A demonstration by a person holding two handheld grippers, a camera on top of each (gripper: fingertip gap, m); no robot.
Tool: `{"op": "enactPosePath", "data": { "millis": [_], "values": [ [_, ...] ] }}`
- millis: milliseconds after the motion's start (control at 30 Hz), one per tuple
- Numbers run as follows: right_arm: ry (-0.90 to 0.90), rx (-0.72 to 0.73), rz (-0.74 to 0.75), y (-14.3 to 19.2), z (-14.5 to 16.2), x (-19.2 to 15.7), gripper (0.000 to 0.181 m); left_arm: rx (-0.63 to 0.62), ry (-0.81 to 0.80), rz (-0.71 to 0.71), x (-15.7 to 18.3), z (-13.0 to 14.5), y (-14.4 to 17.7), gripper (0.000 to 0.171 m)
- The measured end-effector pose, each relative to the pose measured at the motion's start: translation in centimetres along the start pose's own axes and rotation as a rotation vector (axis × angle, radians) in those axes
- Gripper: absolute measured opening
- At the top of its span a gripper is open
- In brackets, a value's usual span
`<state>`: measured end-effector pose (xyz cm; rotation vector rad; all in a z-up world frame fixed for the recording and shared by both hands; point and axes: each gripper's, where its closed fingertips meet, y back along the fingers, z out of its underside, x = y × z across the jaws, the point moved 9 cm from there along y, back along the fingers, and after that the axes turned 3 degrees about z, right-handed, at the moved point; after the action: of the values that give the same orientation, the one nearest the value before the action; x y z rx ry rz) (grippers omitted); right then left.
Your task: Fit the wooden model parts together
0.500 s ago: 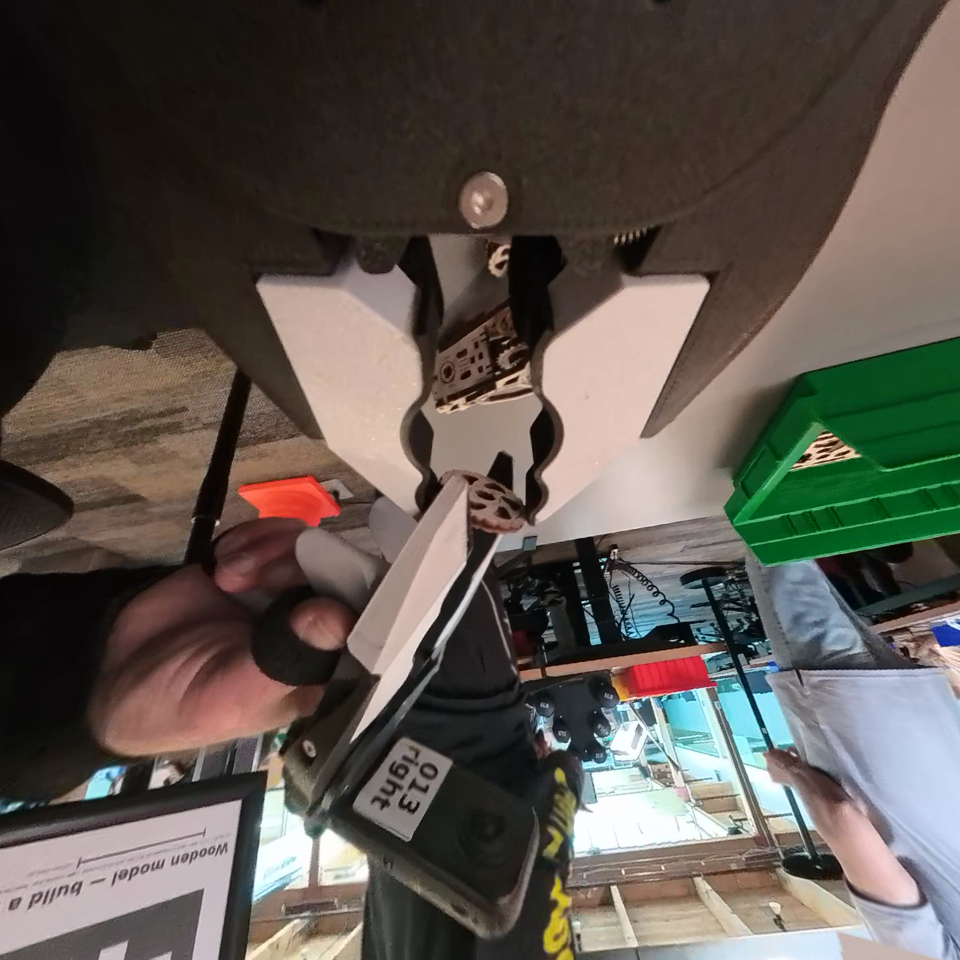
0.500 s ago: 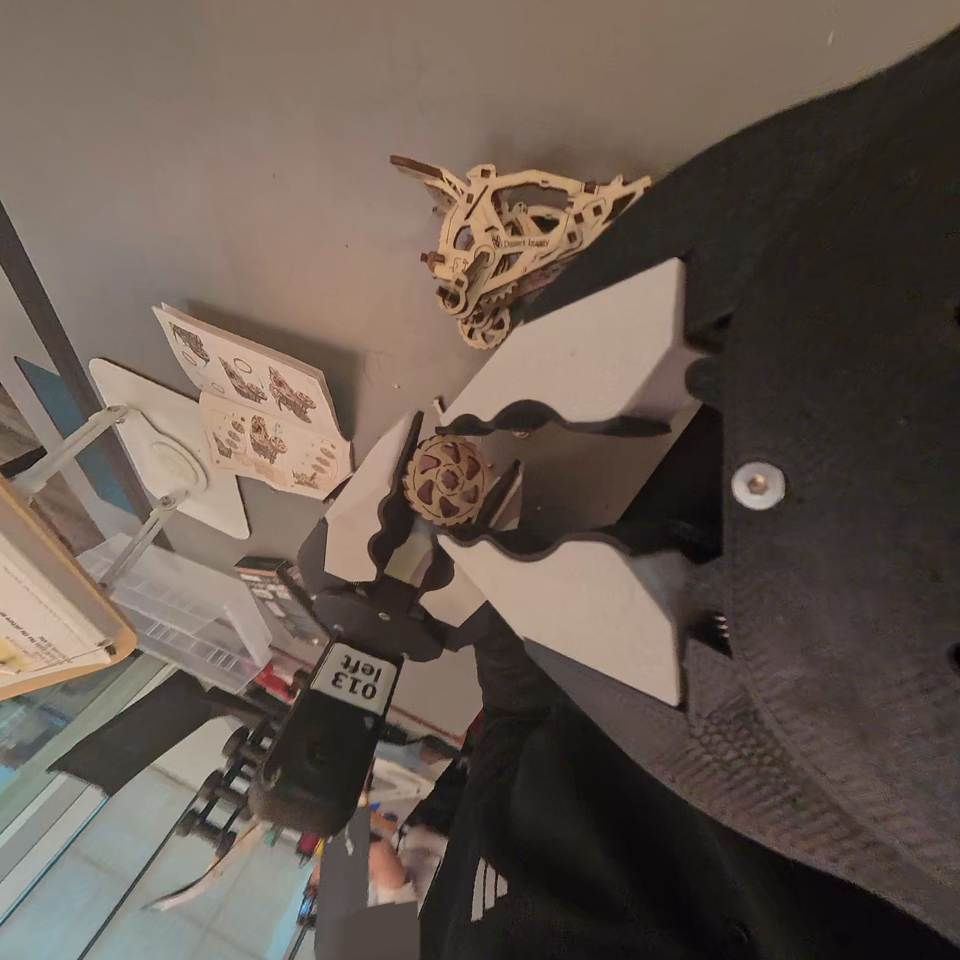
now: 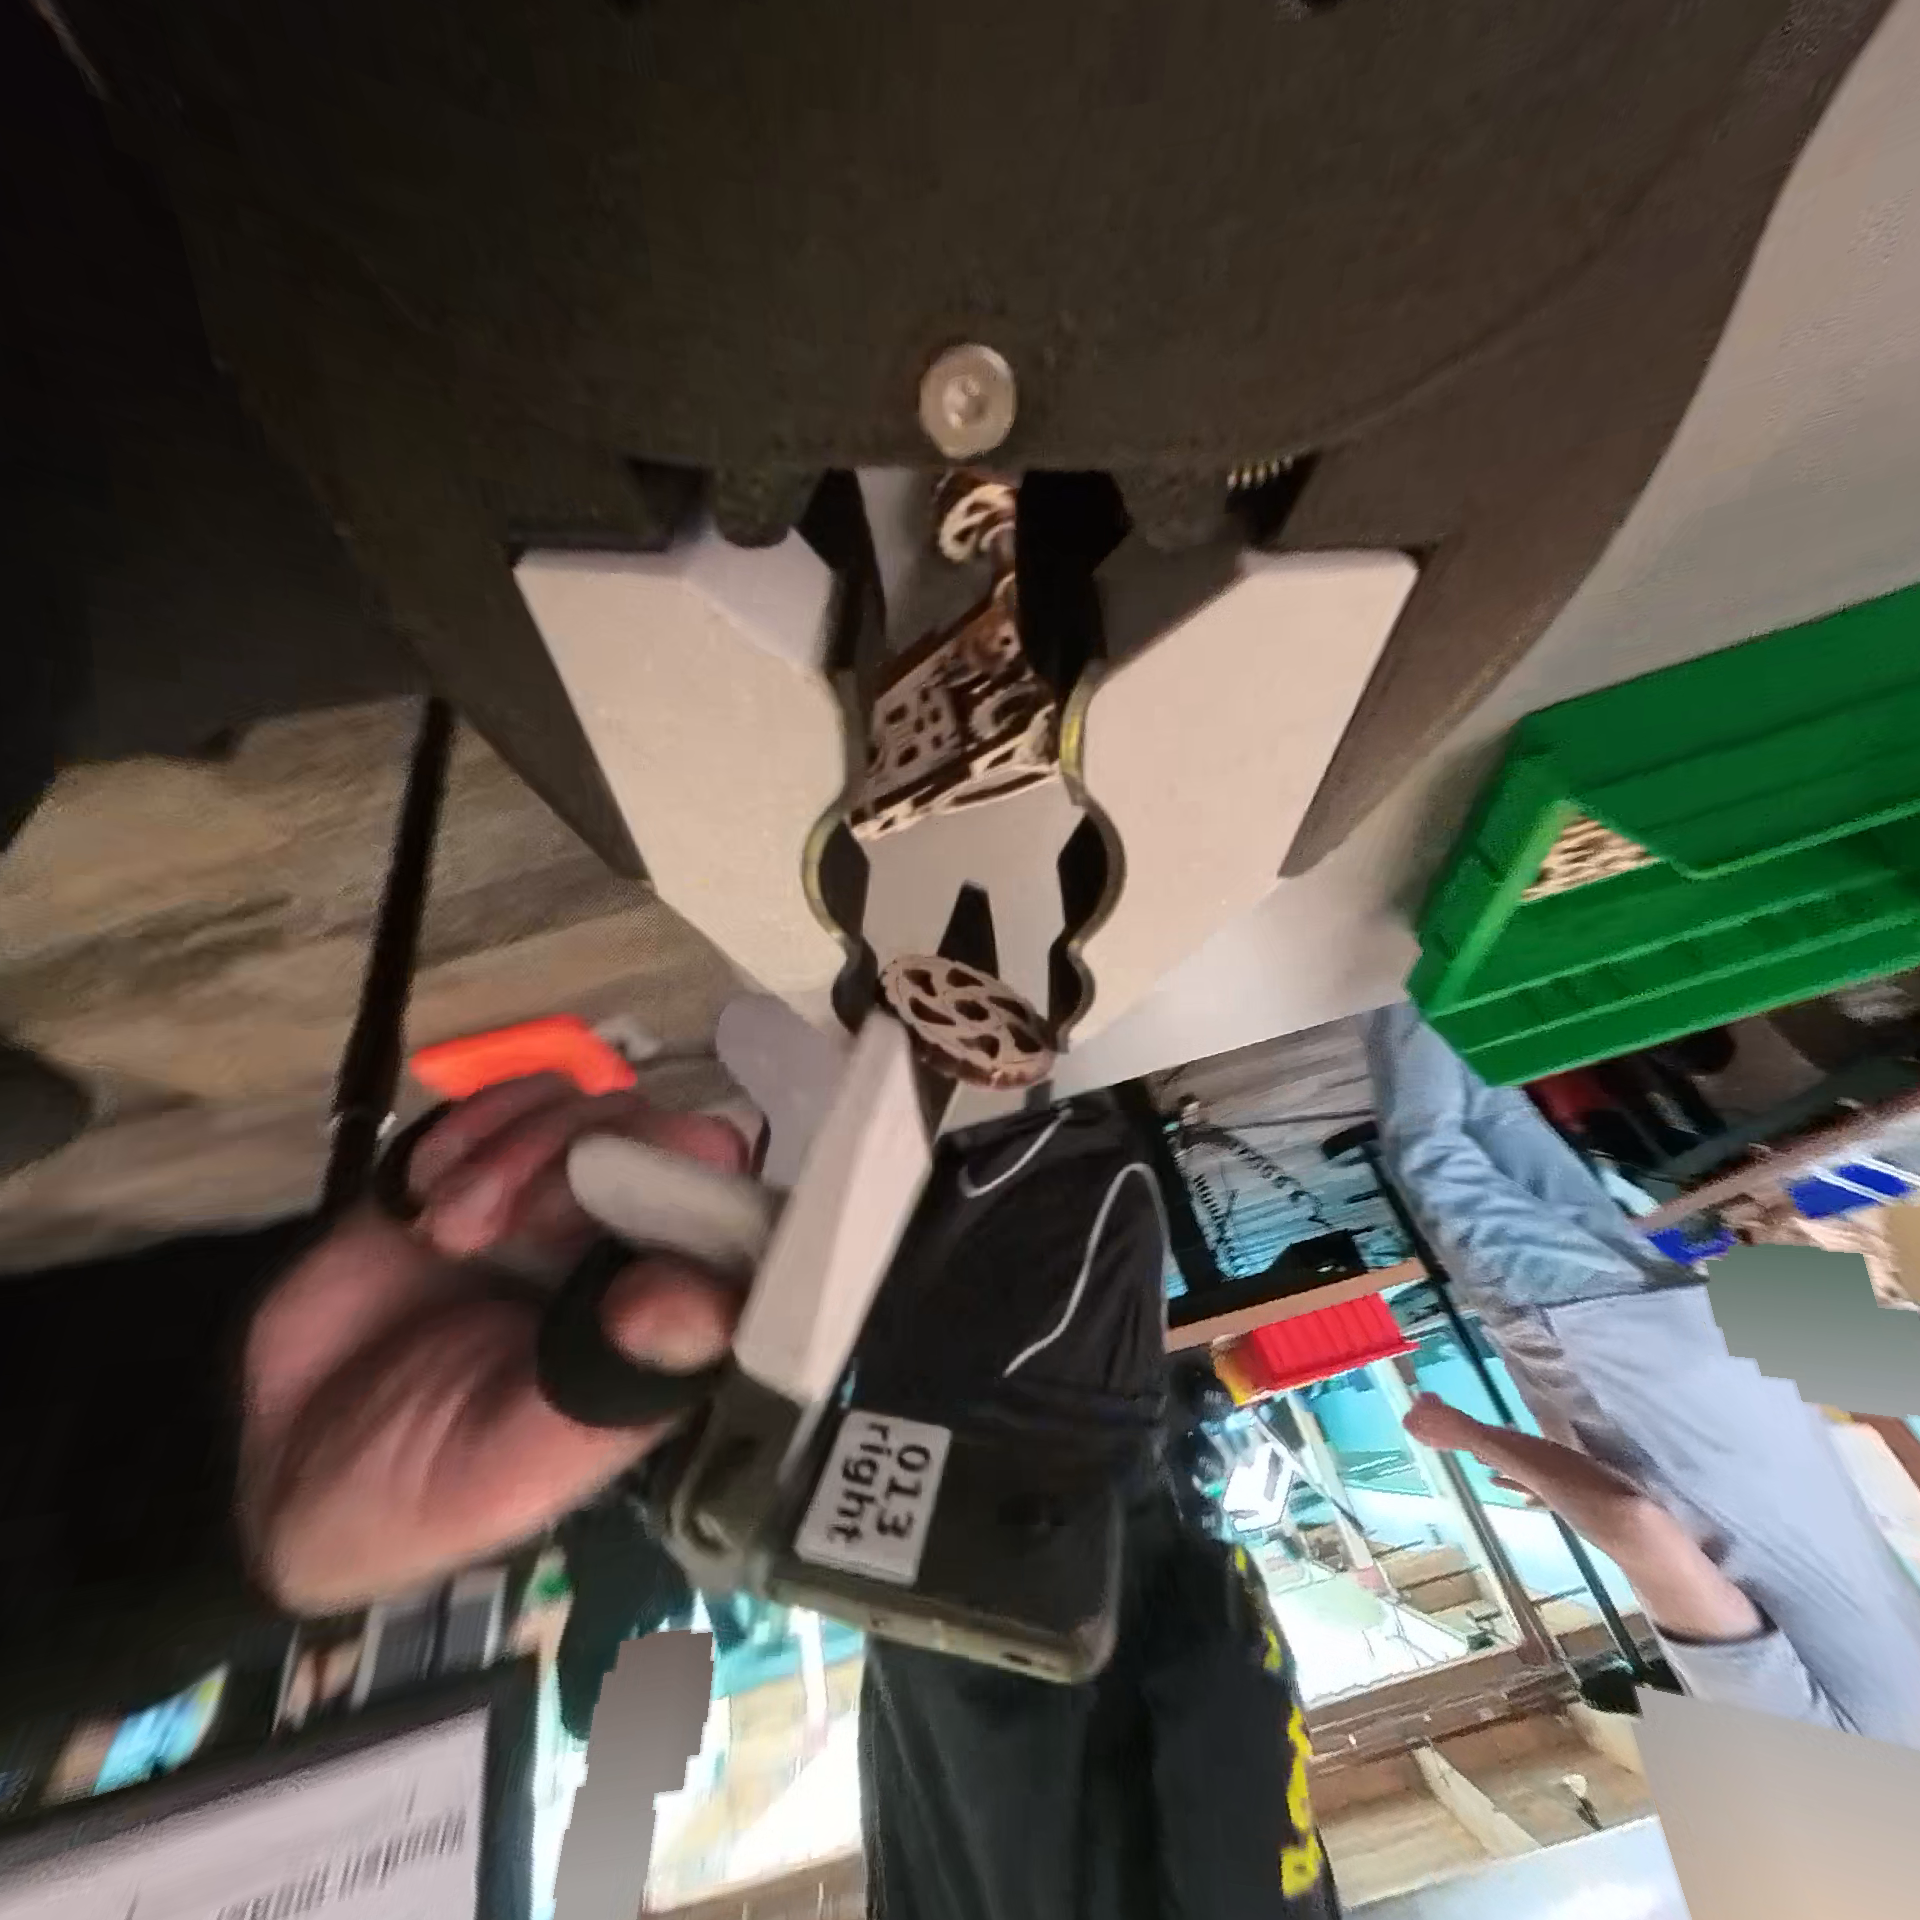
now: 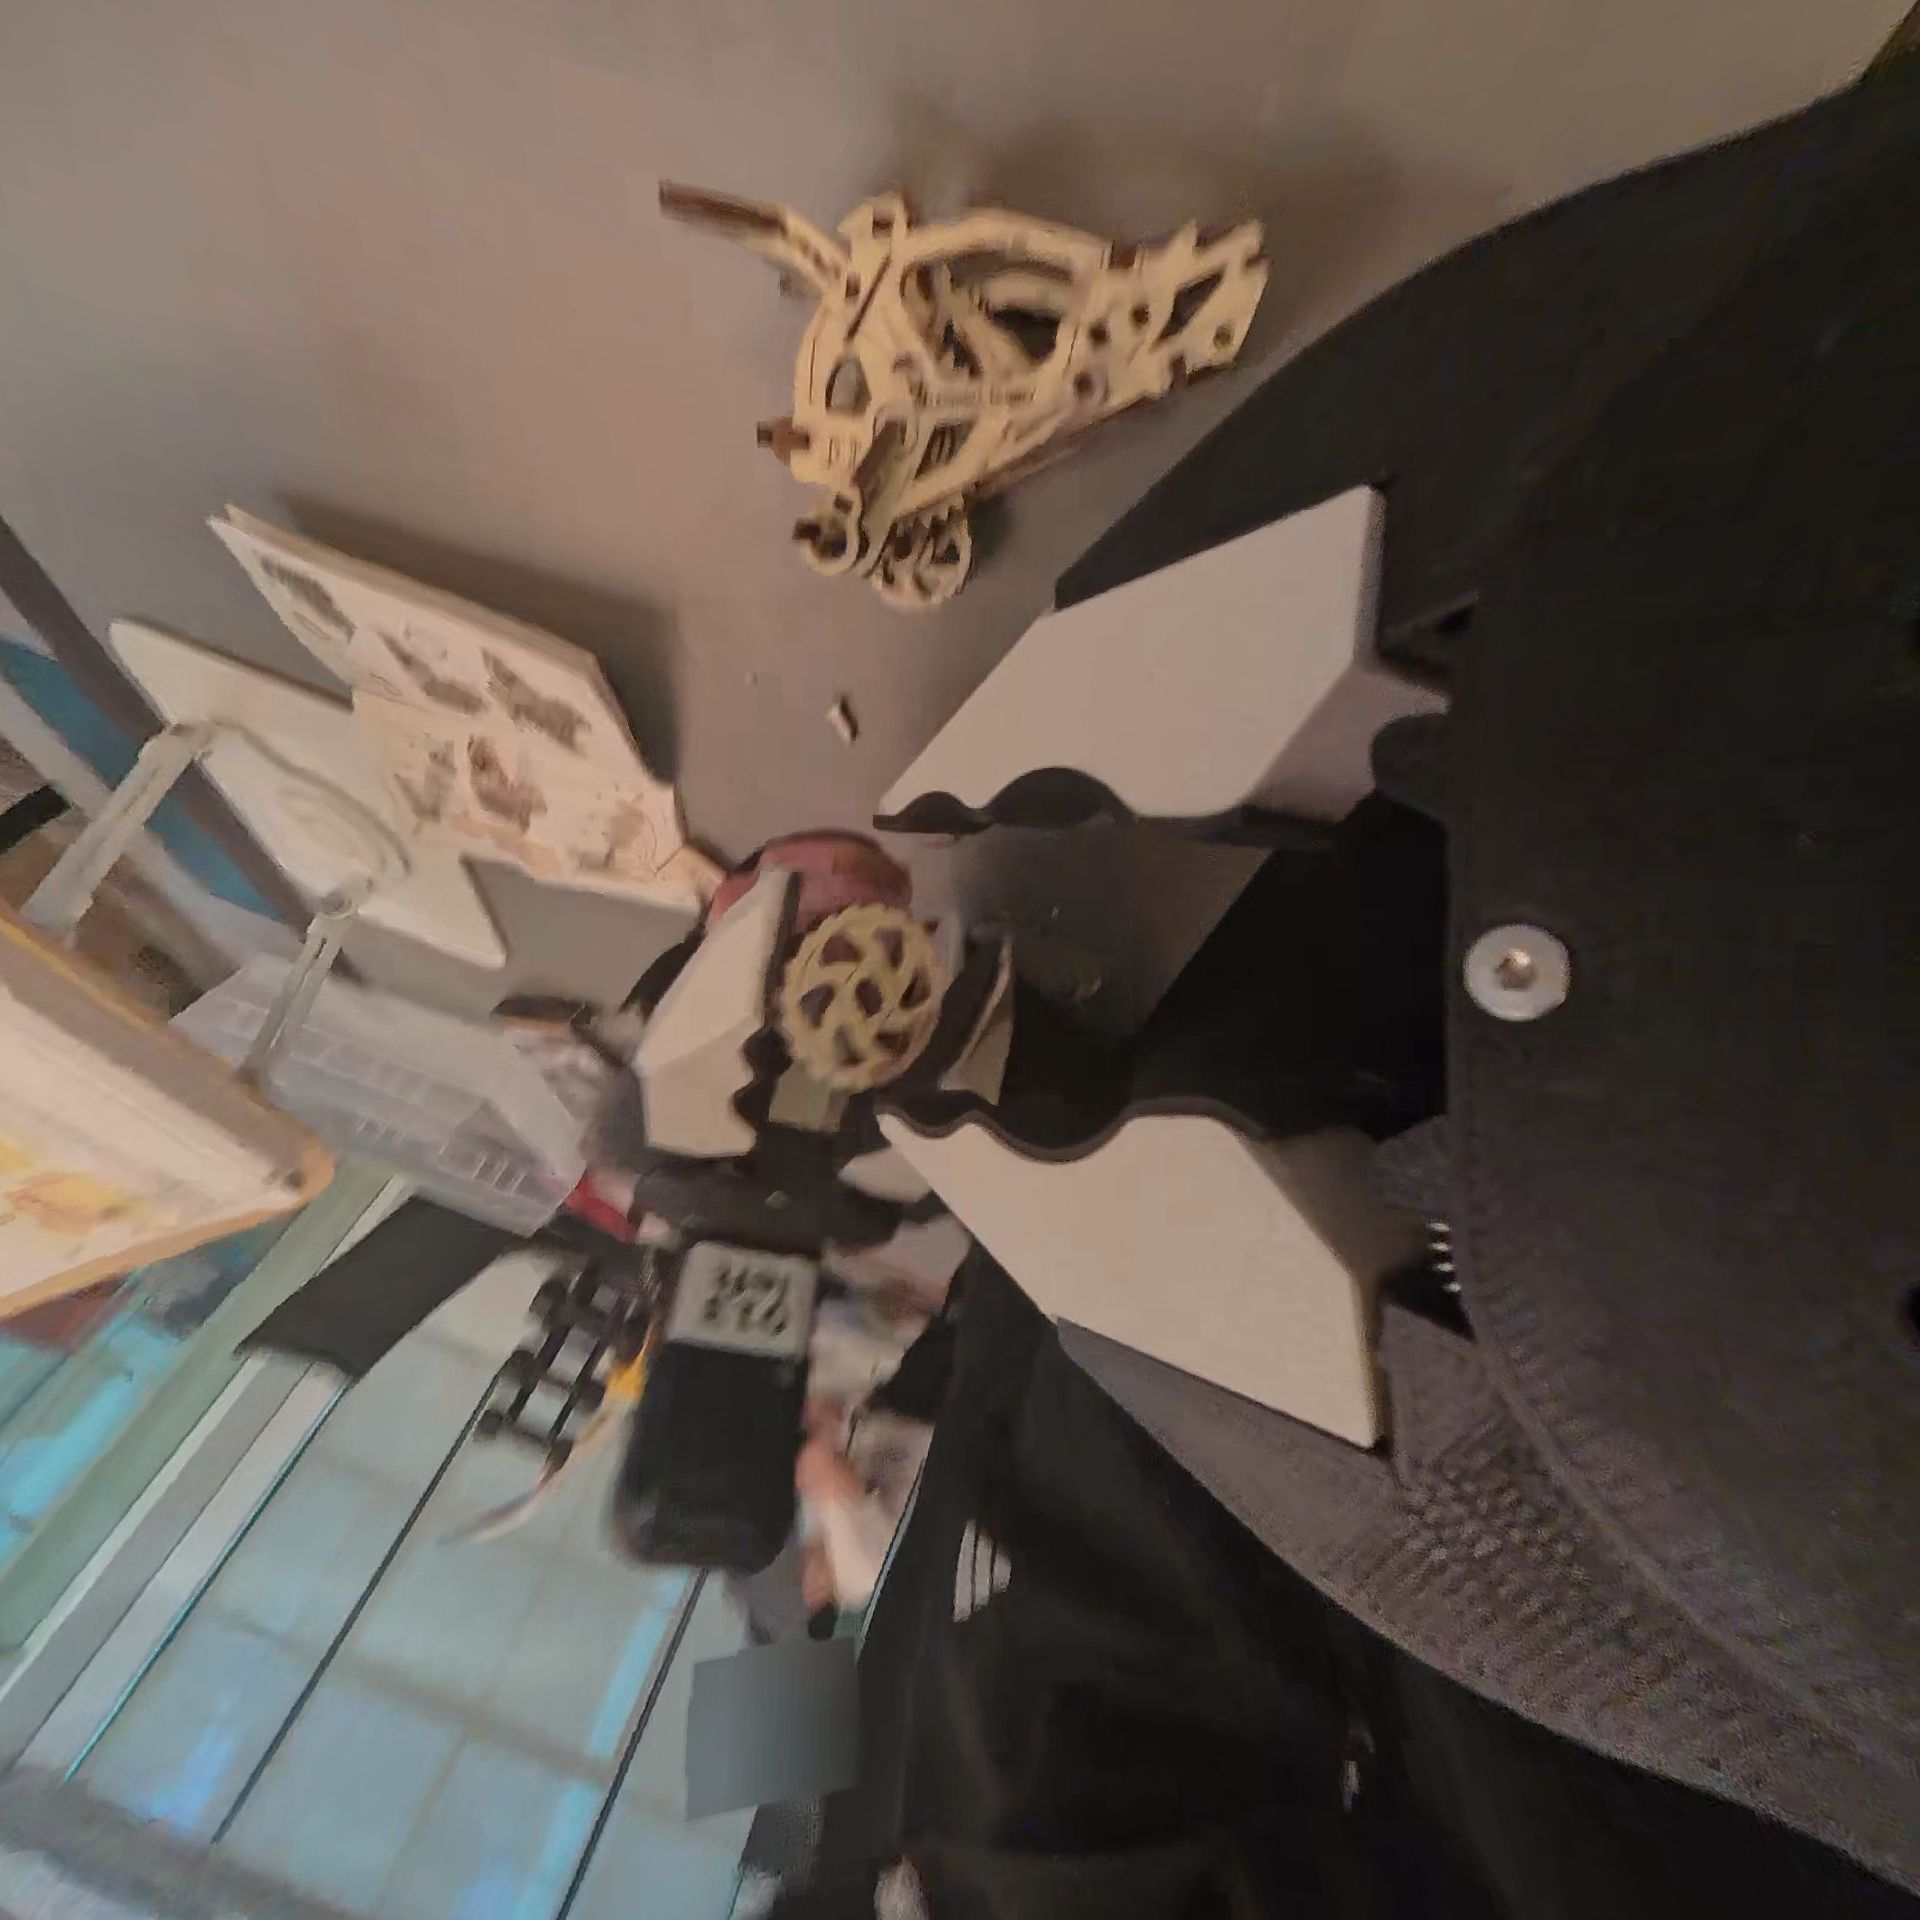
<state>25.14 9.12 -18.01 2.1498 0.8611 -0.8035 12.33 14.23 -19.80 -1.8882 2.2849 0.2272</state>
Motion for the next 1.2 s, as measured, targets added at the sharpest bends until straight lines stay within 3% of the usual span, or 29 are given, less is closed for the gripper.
{"op": "enactPosePath", "data": {
  "millis": [33,133,300,367,533,700,767,833,867,1067,1133,1200],
  "values": [
    [0.042,0.003,0.038,0.0,0.0,-0.1,0.052,0.023,0.04,0.018,-0.1,0.0,0.1,0.03],
    [0.097,0.018,0.051,-0.1,-0.1,-0.9,0.031,0.027,0.072,0.025,-0.1,0.0,-0.2,0.03],
    [0.144,0.028,0.133,-0.1,0.0,-1.2,0.03,0.024,0.072,0.023,-0.1,0.3,-0.3,0.03],
    [0.156,0.031,0.188,0.2,0.0,-0.4,0.03,-0.005,0.065,0.03,-0.3,0.7,-0.2,0.038],
    [0.177,-0.029,0.33,0.6,-0.3,2.1,0.03,-0.226,0.146,-0.023,-2.4,3.9,-0.2,0.05],
    [0.17,-0.098,0.371,-0.7,-1.2,3.8,0.03,-0.438,0.318,0.079,-2.7,7.3,-1.4,0.052],
    [0.174,-0.125,0.378,-1.1,-1.4,4.1,0.03,-0.474,0.377,0.102,-3.0,7.9,-1.6,0.033],
    [0.163,-0.14,0.374,-1.3,-1.4,4.4,0.03,-0.479,0.353,0.102,-3.0,7.9,-1.8,0.01],
    [0.161,-0.145,0.376,-1.3,-1.3,4.5,0.03,-0.482,0.341,0.096,-3.0,7.9,-1.9,0.01],
    [0.138,-0.106,0.37,-0.1,-0.4,4.6,0.031,-0.459,0.323,0.102,-2.6,7.5,-2.1,0.011],
    [0.141,-0.105,0.37,0.6,0.0,4.6,0.031,-0.443,0.328,0.069,-2.8,7.2,-1.8,0.028],
    [0.132,-0.093,0.373,1.3,0.5,4.9,0.03,-0.431,0.308,0.066,-3.0,6.9,-1.8,0.031]
  ]
}}
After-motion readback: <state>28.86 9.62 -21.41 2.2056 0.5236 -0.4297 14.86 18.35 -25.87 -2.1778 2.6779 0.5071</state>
